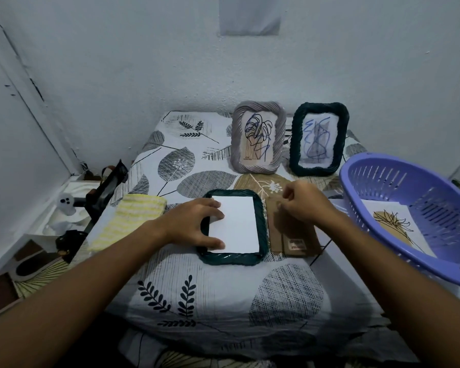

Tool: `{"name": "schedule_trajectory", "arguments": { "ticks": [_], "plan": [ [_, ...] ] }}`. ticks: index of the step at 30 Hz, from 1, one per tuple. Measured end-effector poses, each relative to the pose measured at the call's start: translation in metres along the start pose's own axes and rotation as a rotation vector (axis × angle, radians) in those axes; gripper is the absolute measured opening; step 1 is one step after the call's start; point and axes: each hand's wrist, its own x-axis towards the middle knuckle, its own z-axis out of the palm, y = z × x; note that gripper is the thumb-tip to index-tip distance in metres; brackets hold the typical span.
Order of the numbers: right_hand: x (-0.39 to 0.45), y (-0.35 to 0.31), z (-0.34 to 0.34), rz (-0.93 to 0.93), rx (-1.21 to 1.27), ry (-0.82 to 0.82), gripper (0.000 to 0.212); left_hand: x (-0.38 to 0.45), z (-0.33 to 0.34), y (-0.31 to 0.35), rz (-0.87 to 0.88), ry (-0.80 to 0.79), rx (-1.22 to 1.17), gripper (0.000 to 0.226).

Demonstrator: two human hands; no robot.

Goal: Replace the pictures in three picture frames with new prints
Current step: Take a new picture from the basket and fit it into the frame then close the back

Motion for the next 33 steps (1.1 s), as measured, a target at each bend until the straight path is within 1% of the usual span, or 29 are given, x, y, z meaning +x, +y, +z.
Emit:
{"name": "schedule_trajectory", "arguments": {
  "ticks": [1,3,6,8,11,13,15,18,19,21,23,27,30,33],
  "plan": [
    [0.000,0.002,-0.002,0.029,-0.033,-0.032,0.012,0.000,0.000,0.000,0.001,-0.002,0.009,0.084],
    [-0.002,0.004,-0.005,0.074,-0.093,-0.096,0.017,0.001,0.000,0.000,0.001,-0.004,0.013,0.088],
    [-0.009,0.000,-0.005,0.124,-0.177,-0.175,0.032,0.001,0.000,0.001,0.002,-0.005,0.019,0.084],
    [-0.014,-0.003,-0.003,0.132,-0.224,-0.181,0.039,0.001,-0.001,0.001,0.005,-0.007,0.028,0.081],
    [-0.020,-0.008,-0.002,0.122,-0.269,-0.168,0.042,0.001,-0.001,0.002,0.002,-0.006,0.040,0.076],
    [-0.020,-0.009,-0.002,0.133,-0.257,-0.166,0.044,0.001,-0.002,0.002,0.001,-0.005,0.047,0.075],
    [-0.018,-0.008,-0.002,0.165,-0.190,-0.175,0.049,0.001,-0.002,0.002,0.002,-0.008,0.046,0.077],
    [-0.014,-0.003,-0.001,0.200,-0.096,-0.196,0.056,0.001,-0.003,0.004,0.001,-0.021,0.039,0.087],
    [-0.013,-0.002,-0.001,0.201,-0.072,-0.198,0.055,0.001,-0.003,0.004,0.002,-0.022,0.037,0.089],
    [-0.012,0.001,-0.001,0.183,-0.043,-0.176,0.050,0.001,-0.003,0.004,0.005,-0.018,0.034,0.086],
    [-0.011,0.002,0.000,0.157,-0.034,-0.114,0.040,0.002,-0.004,0.005,0.010,-0.014,0.041,0.078],
    [-0.009,0.003,-0.003,0.120,0.020,-0.008,0.028,0.002,-0.004,0.007,0.019,-0.016,0.055,0.075],
    [-0.007,-0.003,-0.010,0.084,0.041,0.020,0.026,0.001,-0.005,0.007,0.021,-0.012,0.066,0.072],
    [-0.007,-0.014,-0.016,0.047,0.062,0.016,0.029,0.001,-0.006,0.008,0.024,-0.009,0.070,0.073]
  ]
}}
